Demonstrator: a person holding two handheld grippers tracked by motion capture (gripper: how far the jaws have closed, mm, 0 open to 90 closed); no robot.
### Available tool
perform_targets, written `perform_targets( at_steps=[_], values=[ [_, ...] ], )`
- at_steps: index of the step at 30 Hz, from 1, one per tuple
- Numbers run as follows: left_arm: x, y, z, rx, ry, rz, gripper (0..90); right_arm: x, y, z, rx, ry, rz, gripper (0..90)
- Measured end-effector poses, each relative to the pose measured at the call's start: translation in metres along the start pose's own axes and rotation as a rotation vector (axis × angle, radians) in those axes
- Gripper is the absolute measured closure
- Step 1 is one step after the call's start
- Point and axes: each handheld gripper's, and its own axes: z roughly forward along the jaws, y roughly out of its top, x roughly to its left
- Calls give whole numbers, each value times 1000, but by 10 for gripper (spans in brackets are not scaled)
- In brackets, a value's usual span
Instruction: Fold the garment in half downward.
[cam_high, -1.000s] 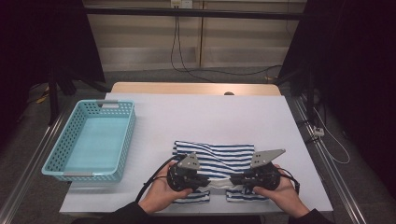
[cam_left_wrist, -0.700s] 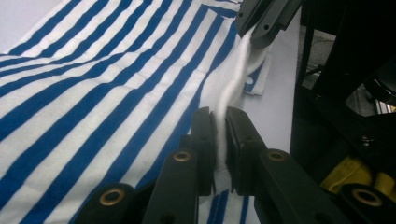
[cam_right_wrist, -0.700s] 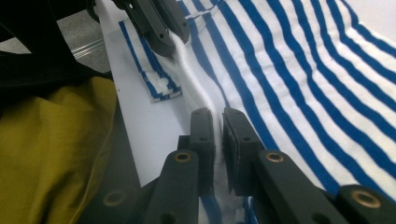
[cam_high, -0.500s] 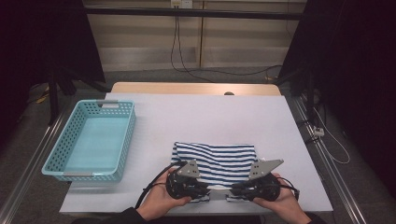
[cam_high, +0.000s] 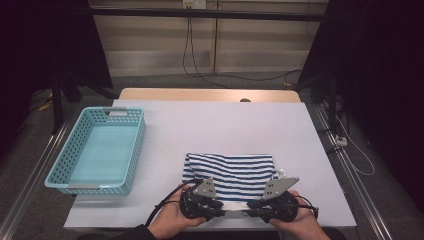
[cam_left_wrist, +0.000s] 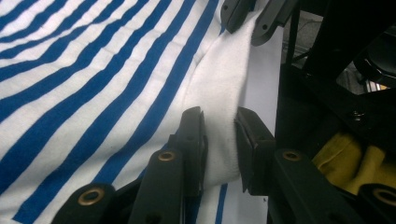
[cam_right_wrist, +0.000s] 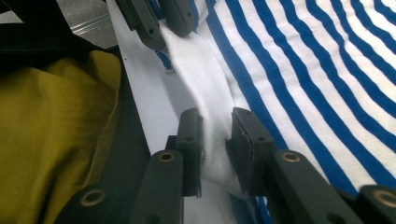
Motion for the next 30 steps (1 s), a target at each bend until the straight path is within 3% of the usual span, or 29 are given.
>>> perform_targets(
  at_steps=[10, 11, 14, 20, 22, 28, 30],
  values=[
    [-1, -8, 0, -16, 3, -20, 710, 4, -3, 4, 8, 22, 5, 671],
    [-3, -9, 0, -11, 25, -20, 709, 4, -3, 4, 9, 25, 2, 668],
    [-2, -10, 0, -31, 3, -36, 705, 4, -4, 4, 8, 28, 6, 666],
    [-2, -10, 0, -30, 8, -39, 691, 5, -5, 4, -4, 37, 15, 629],
    [-5, -11, 0, -41, 27, -50, 692, 4, -5, 4, -18, 37, 22, 640],
    [-5, -15, -5, -54, 21, -69, 661, 1, -3, 0, -93, 65, 62, 650],
    [-4, -19, -7, -72, 42, -79, 643, 0, -3, -2, -118, 75, 76, 638]
  ],
)
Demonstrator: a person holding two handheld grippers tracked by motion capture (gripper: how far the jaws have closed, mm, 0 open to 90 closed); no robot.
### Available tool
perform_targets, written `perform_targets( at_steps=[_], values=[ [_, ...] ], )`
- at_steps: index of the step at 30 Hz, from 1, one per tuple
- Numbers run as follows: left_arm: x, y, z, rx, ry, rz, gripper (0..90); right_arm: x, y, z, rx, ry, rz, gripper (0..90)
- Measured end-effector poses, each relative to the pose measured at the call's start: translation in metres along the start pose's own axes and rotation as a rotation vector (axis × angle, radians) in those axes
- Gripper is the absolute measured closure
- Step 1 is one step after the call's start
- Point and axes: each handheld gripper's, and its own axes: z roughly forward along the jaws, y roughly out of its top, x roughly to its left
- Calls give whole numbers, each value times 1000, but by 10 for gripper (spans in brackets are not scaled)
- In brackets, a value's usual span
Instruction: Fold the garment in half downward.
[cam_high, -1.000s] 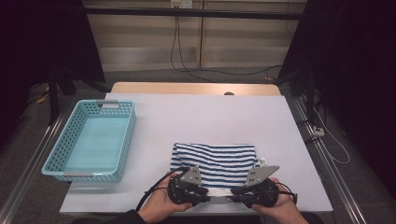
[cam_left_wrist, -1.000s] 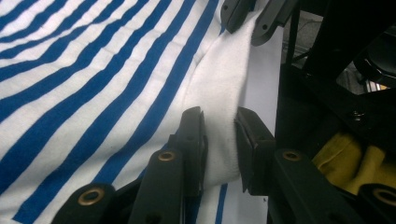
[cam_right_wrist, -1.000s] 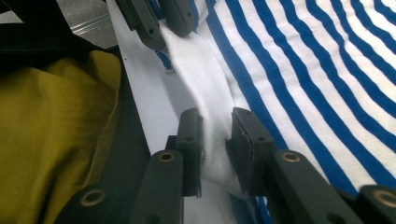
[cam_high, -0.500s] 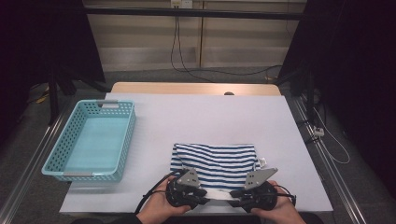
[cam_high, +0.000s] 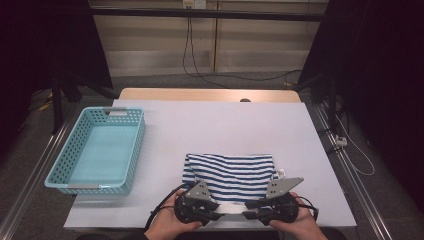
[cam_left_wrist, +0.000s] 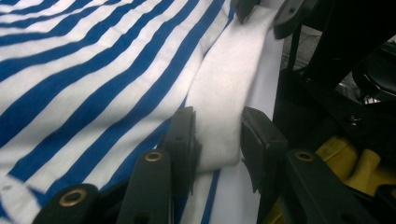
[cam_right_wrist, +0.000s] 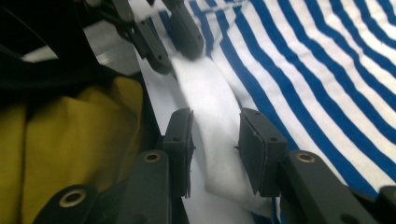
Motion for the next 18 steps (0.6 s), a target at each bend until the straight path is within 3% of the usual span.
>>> perform_targets(
  at_steps=[4, 8, 12, 18],
  values=[
    [2, 1, -2, -17, 7, -12, 572, -2, 1, -2, -34, -35, 16, 587],
    [2, 1, -4, -27, 4, -12, 527, -2, 2, -4, -71, -27, 36, 571],
    [7, 5, -11, -83, 52, -46, 368, -4, 4, -4, -94, -67, 43, 538],
    [20, 6, -27, -176, 129, -94, 239, -6, 10, -2, -139, -119, 49, 490]
  ],
)
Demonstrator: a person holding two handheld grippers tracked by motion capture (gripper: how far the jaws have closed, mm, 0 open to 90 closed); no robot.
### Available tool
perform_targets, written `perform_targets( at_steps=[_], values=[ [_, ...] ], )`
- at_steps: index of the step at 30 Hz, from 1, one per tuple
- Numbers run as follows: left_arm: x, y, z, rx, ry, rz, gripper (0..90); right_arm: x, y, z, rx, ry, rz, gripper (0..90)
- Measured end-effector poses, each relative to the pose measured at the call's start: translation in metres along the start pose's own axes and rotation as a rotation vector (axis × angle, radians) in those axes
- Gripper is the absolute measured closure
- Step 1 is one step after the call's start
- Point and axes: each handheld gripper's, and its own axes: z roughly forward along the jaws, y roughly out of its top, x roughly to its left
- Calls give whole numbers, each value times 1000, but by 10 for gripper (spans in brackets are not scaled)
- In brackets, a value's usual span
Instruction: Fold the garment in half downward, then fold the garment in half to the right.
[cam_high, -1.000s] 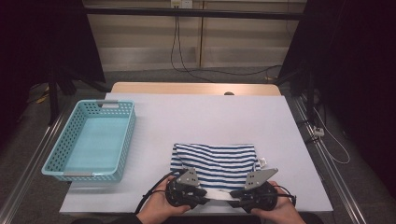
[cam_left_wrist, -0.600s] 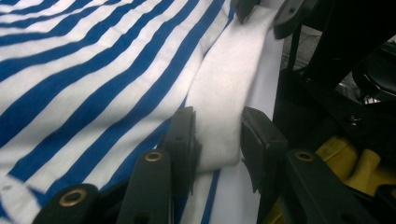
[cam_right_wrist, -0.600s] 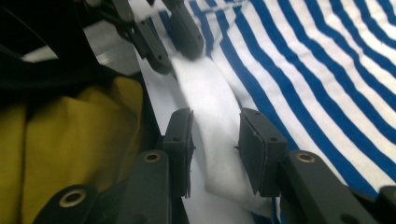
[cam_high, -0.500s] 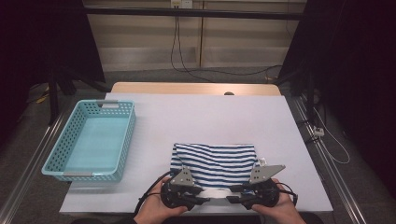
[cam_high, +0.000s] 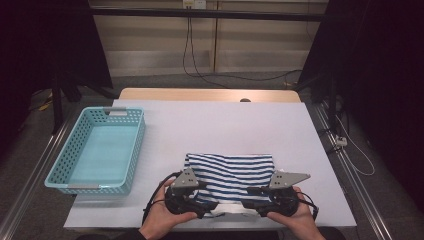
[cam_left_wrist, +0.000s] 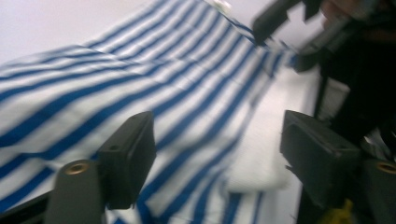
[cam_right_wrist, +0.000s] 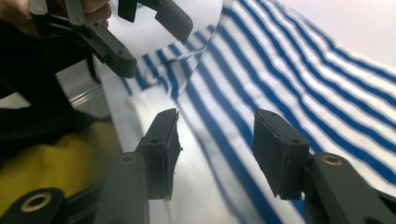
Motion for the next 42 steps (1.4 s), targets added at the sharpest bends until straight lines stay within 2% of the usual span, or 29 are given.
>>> perform_targets(
  at_steps=[3, 6, 9, 16, 18, 20, 22, 26, 31, 37, 40, 42],
  values=[
    [10, 1, -4, -23, 47, -14, 179, 1, 2, 3, -4, -26, -9, 458],
    [18, 3, -7, -50, 76, -34, 138, 3, 4, 7, -4, -53, -26, 421],
    [23, 7, -9, -59, 99, -22, 116, 6, 5, 12, -2, -66, -32, 391],
    [39, 18, -18, -103, 139, -49, 93, 10, 9, 18, -14, -73, -23, 348],
    [47, 19, -20, -105, 152, -61, 93, 9, 12, 20, -13, -70, -21, 375],
    [55, 20, -20, -98, 171, -73, 93, 10, 16, 24, -18, -51, -21, 390],
    [62, 22, -20, -94, 180, -83, 93, 11, 19, 29, -17, -53, -26, 376],
    [74, 28, -17, -86, 210, -79, 96, 14, 30, 45, 5, -25, -48, 378],
    [89, 32, -10, -83, 225, -81, 105, 18, 43, 65, 33, 10, -75, 417],
    [100, 34, 0, -63, 229, -83, 136, 28, 53, 88, 85, 86, -109, 514],
    [105, 39, 3, -76, 231, -91, 152, 36, 55, 99, 121, 99, -142, 557],
    [110, 41, 9, -53, 239, -90, 157, 41, 57, 106, 149, 104, -151, 567]
  ],
)
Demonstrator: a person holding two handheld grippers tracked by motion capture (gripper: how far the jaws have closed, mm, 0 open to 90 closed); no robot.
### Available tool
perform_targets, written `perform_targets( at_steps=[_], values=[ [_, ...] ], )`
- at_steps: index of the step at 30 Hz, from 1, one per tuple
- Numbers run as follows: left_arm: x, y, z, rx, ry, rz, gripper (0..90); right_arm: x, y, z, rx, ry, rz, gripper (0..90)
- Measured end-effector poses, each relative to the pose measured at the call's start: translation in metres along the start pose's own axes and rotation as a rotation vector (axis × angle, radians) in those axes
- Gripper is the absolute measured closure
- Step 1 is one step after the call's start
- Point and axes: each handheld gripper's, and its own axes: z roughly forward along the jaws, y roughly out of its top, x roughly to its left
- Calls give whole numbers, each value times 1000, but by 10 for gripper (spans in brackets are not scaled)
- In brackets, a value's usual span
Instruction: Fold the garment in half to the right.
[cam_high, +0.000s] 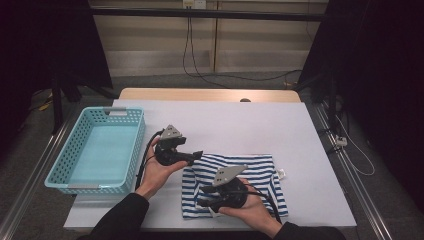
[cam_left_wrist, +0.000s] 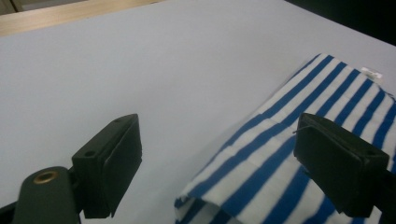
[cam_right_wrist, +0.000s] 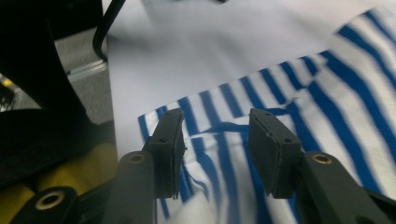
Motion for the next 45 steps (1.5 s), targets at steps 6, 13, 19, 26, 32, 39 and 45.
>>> perform_targets(
  at_steps=[6, 13, 19, 26, 32, 39, 45],
  values=[
    [8, -5, 9, 35, -13, -8, 227, 8, 8, 15, 67, 13, -28, 582],
    [14, -14, 10, 78, -4, -20, 264, 10, -1, 25, 141, -12, -22, 589],
    [14, -17, 16, 119, -17, -22, 388, 10, -3, 26, 138, -47, -18, 810],
    [15, -20, 21, 142, -10, -25, 559, 10, -2, 26, 112, -10, 4, 846],
    [17, -22, 21, 153, -31, -31, 784, 16, 0, 25, 101, 11, -10, 841],
    [18, -22, 22, 153, -34, -38, 866, 16, -2, 29, 107, 21, 0, 721],
    [20, -20, 17, 135, -32, -46, 871, 18, -1, 31, 105, -5, 19, 551]
  ],
)
